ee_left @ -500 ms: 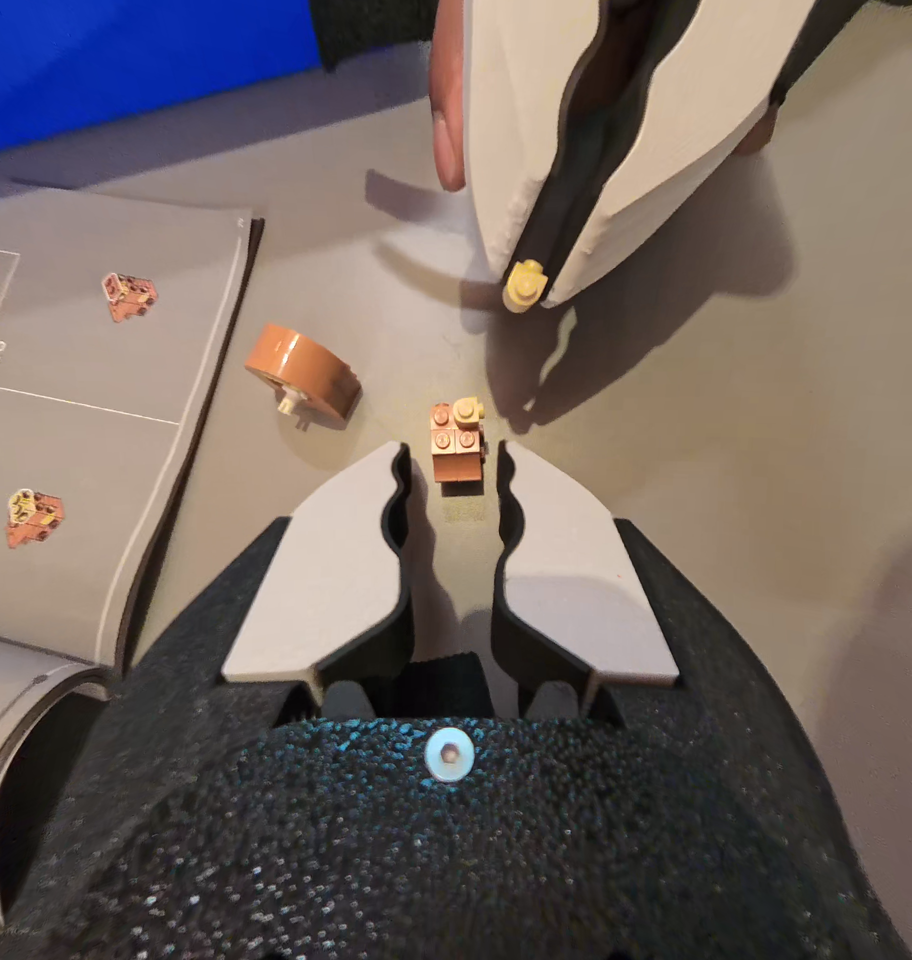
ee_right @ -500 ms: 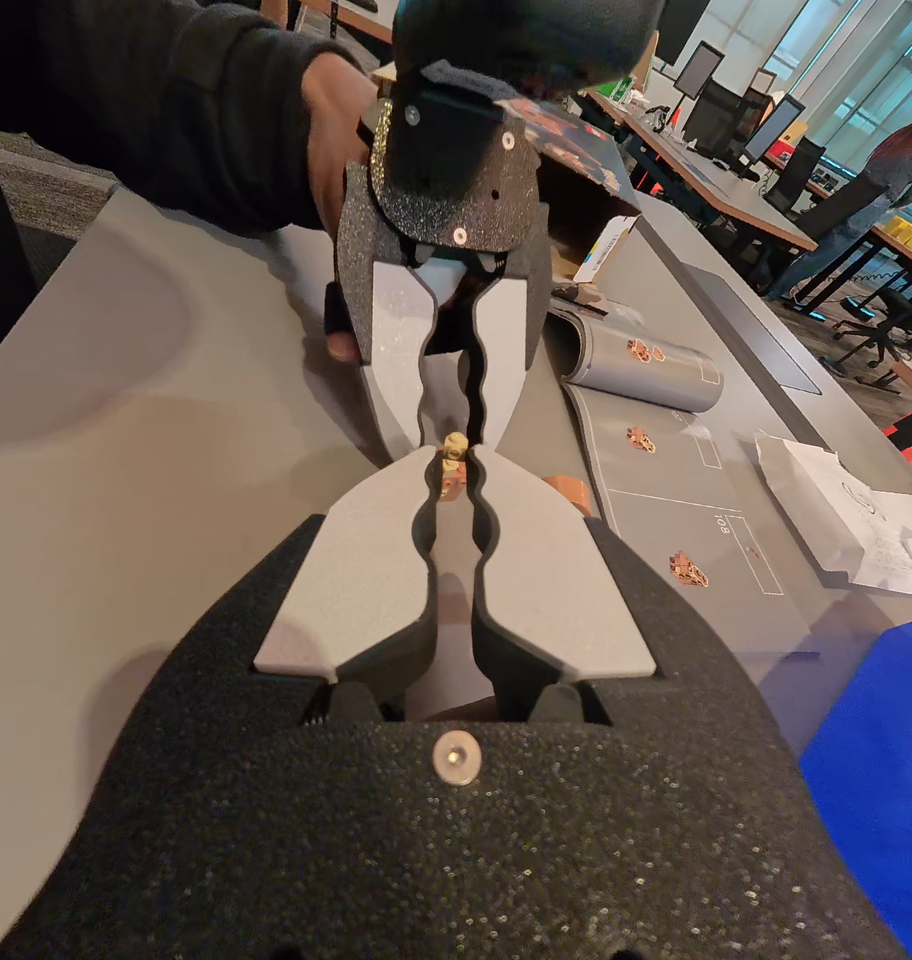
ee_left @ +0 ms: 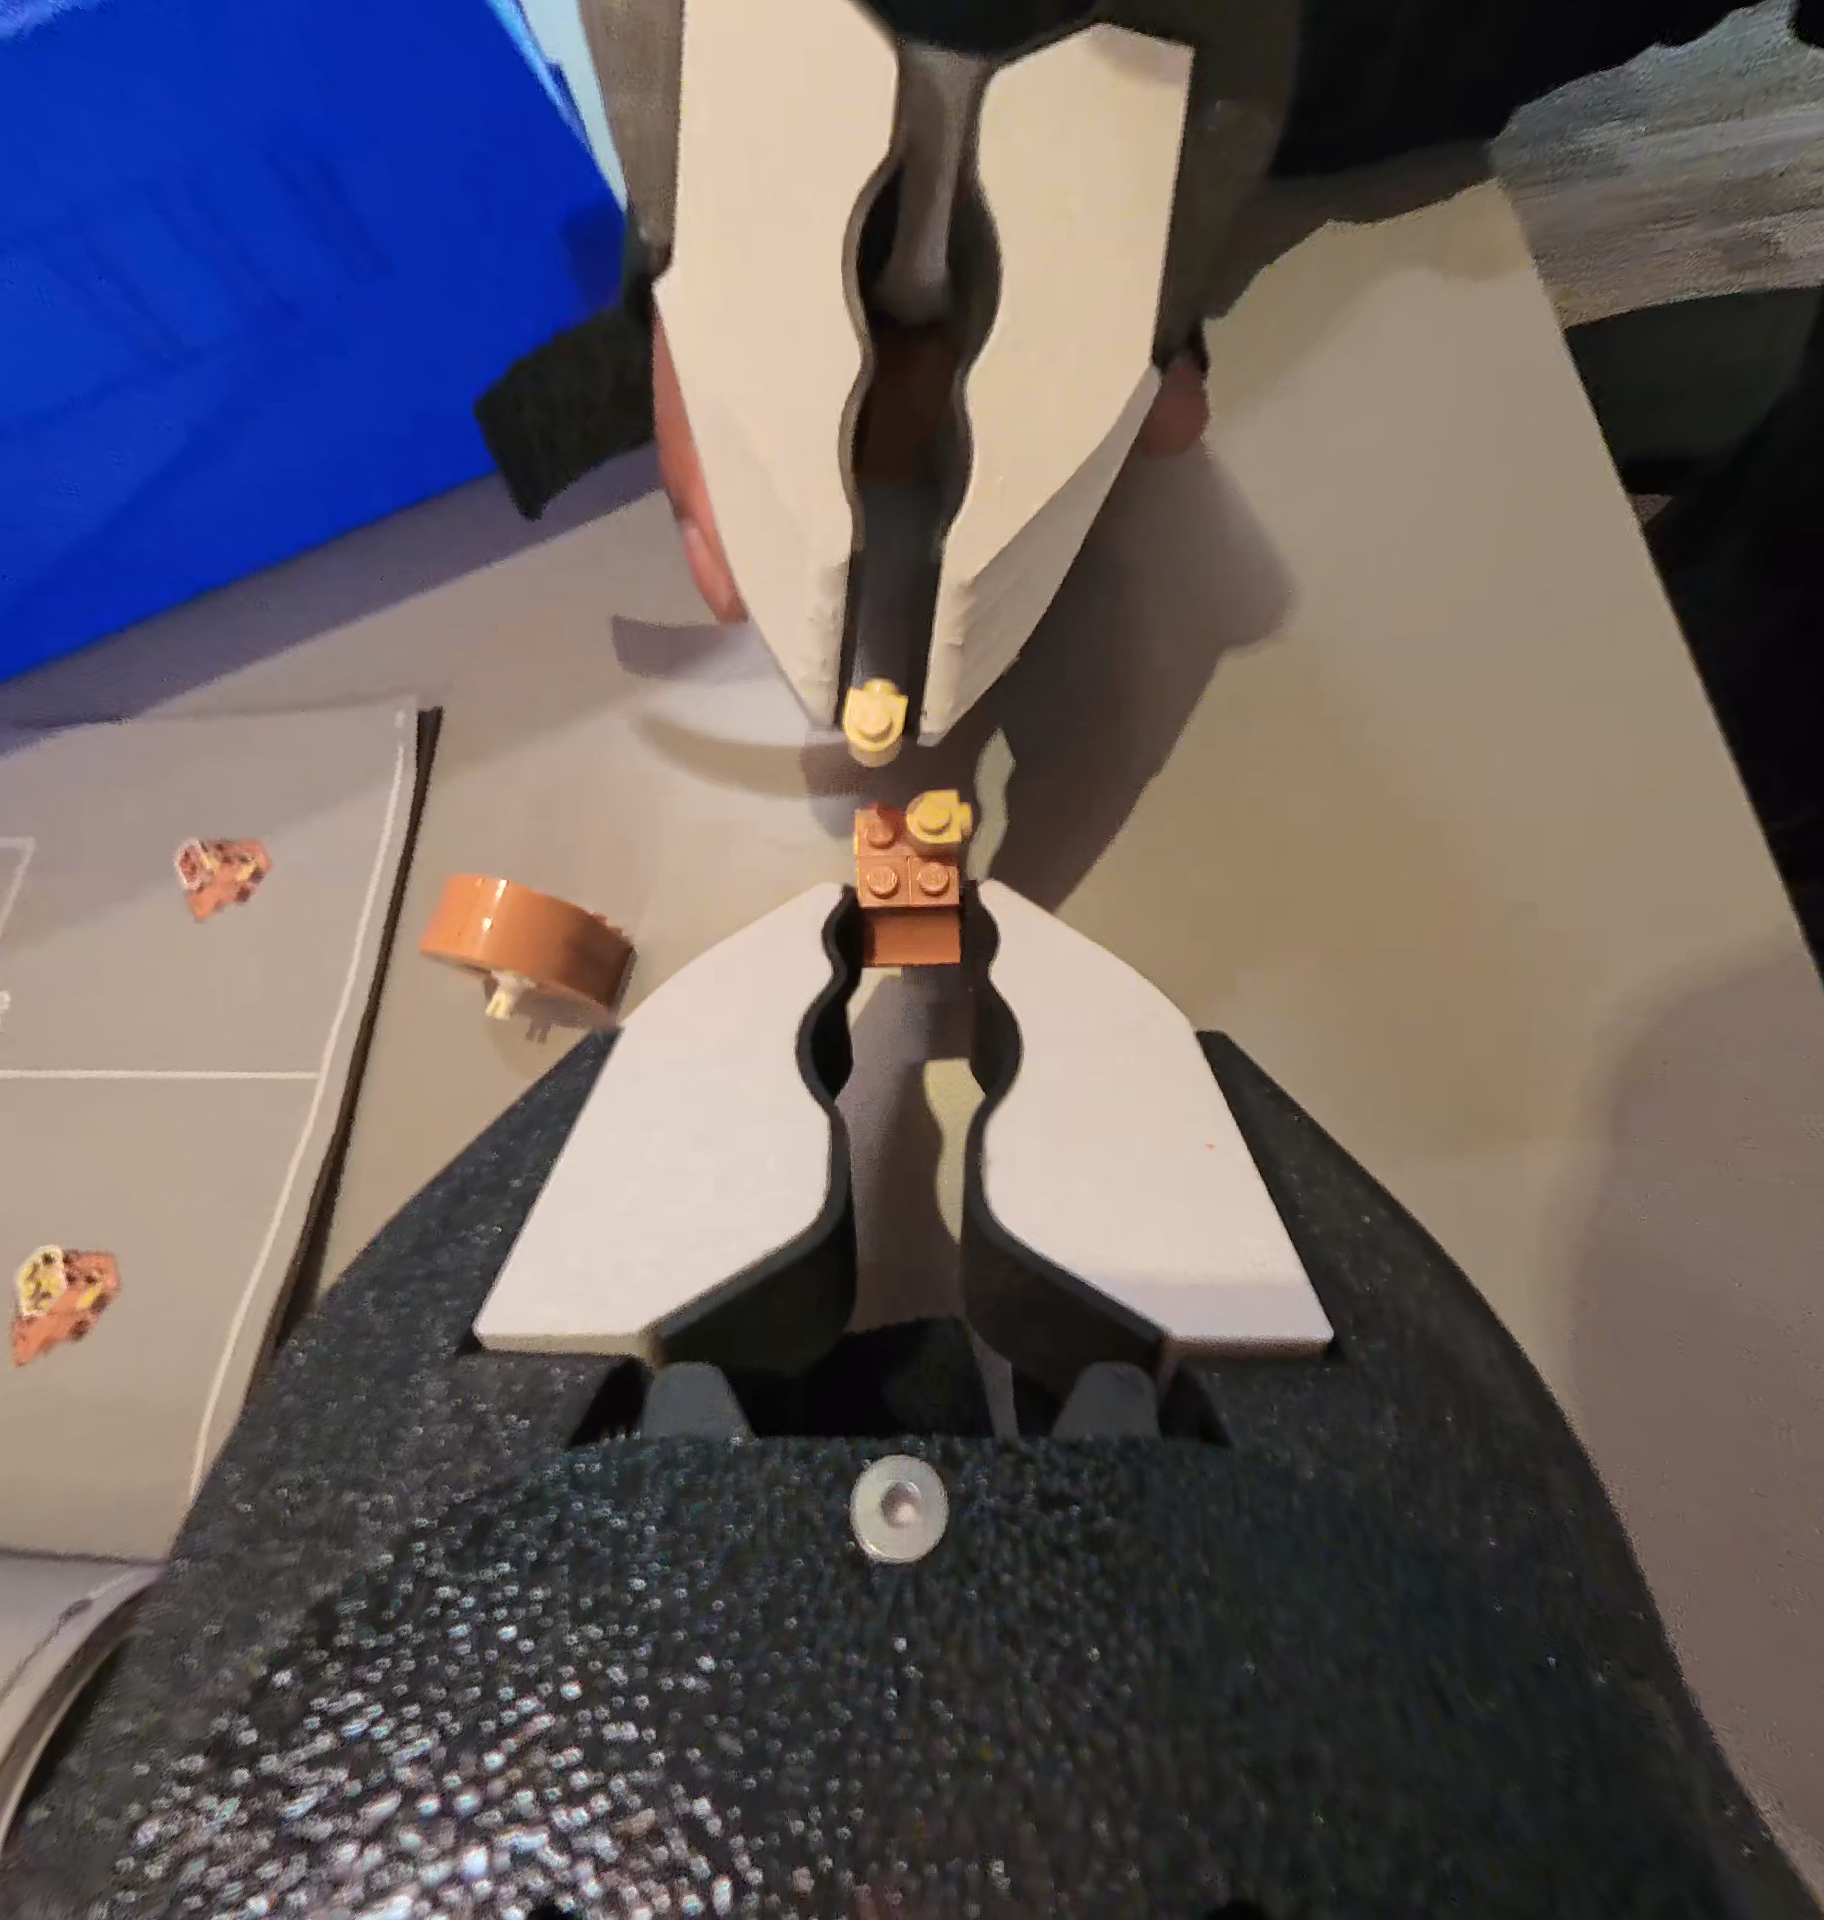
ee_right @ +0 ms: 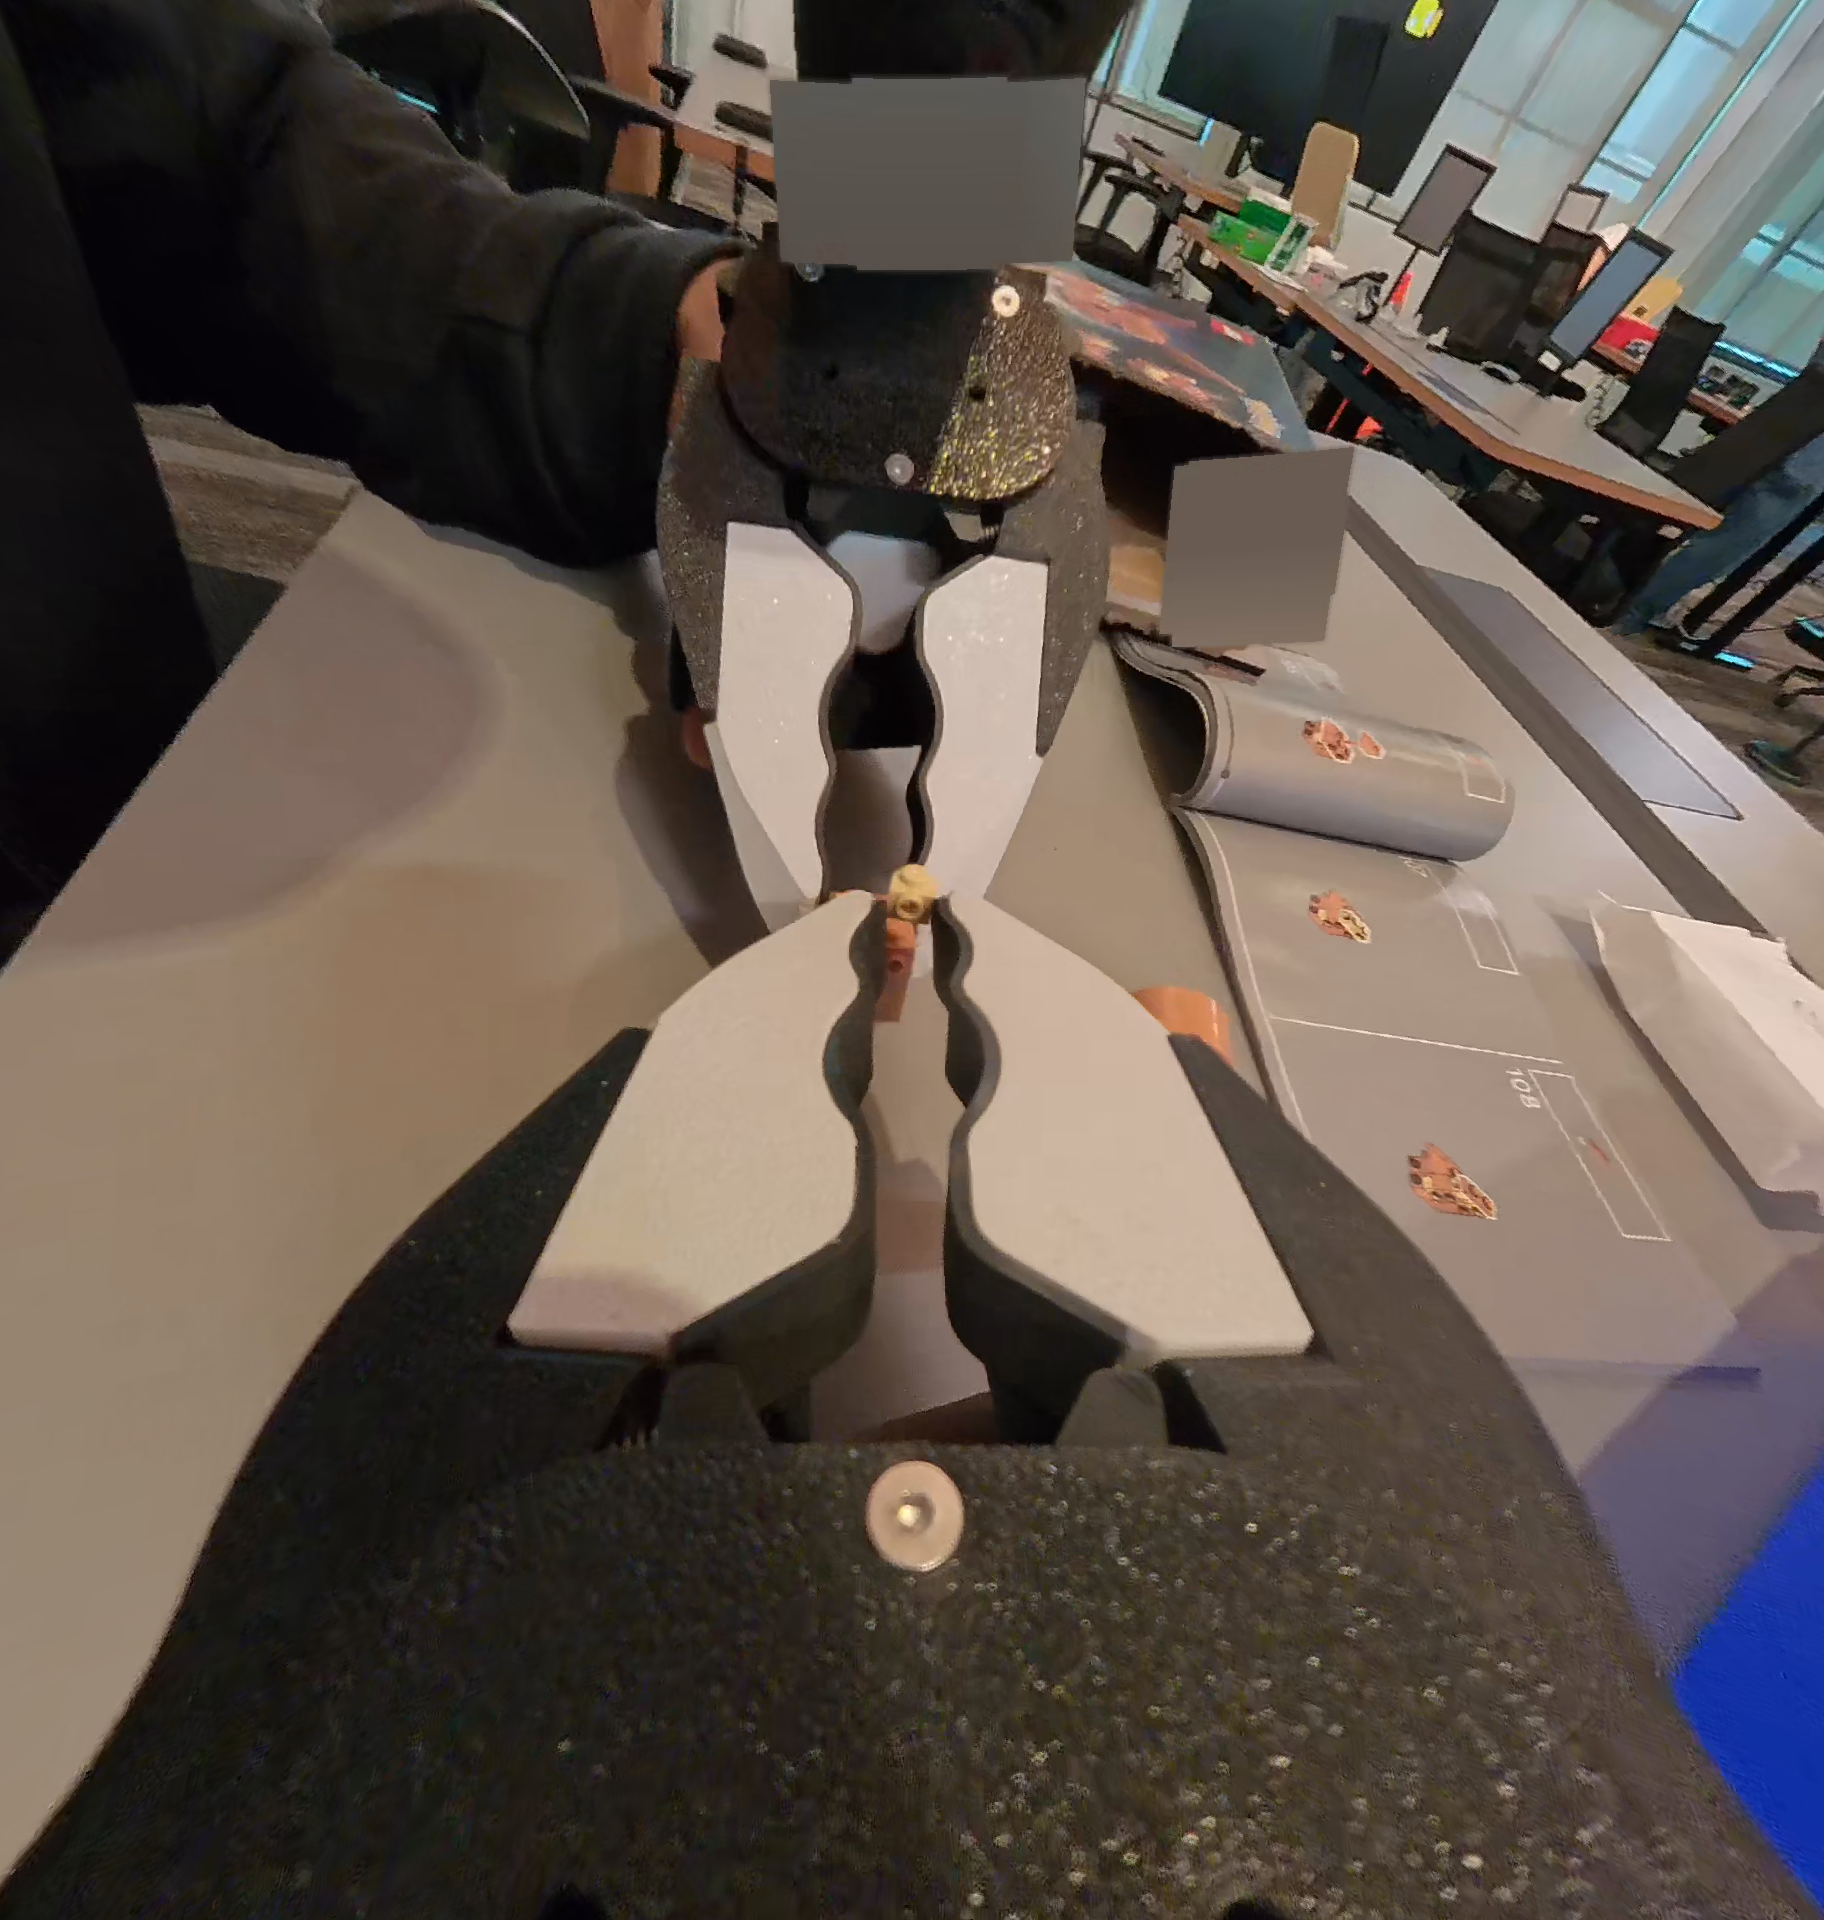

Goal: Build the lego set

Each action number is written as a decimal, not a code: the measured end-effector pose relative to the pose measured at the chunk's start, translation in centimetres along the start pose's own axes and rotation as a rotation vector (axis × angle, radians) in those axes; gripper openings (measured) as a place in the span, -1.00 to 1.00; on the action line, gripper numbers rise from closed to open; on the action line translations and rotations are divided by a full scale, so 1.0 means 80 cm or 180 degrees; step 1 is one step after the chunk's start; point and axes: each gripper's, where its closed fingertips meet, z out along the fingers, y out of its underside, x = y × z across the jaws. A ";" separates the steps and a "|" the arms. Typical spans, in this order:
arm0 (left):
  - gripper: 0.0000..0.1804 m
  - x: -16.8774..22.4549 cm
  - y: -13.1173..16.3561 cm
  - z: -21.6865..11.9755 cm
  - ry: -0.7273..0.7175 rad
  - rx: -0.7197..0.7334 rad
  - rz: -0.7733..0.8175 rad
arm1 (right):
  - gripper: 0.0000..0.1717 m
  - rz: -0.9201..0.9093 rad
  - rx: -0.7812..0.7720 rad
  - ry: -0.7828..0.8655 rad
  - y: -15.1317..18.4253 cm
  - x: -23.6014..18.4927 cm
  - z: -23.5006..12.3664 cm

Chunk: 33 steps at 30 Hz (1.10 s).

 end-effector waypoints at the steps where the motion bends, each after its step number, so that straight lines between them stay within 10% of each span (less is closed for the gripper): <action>1: -0.81 0.002 -0.003 -0.001 0.0018 0.0038 0.0031 | -0.91 0.0026 0.0003 -0.0038 0.000 -0.002 0.000; 33: -0.80 0.029 -0.010 -0.004 0.0197 0.0009 0.0548 | -0.91 -0.0032 -0.0101 -0.0482 0.003 -0.032 0.002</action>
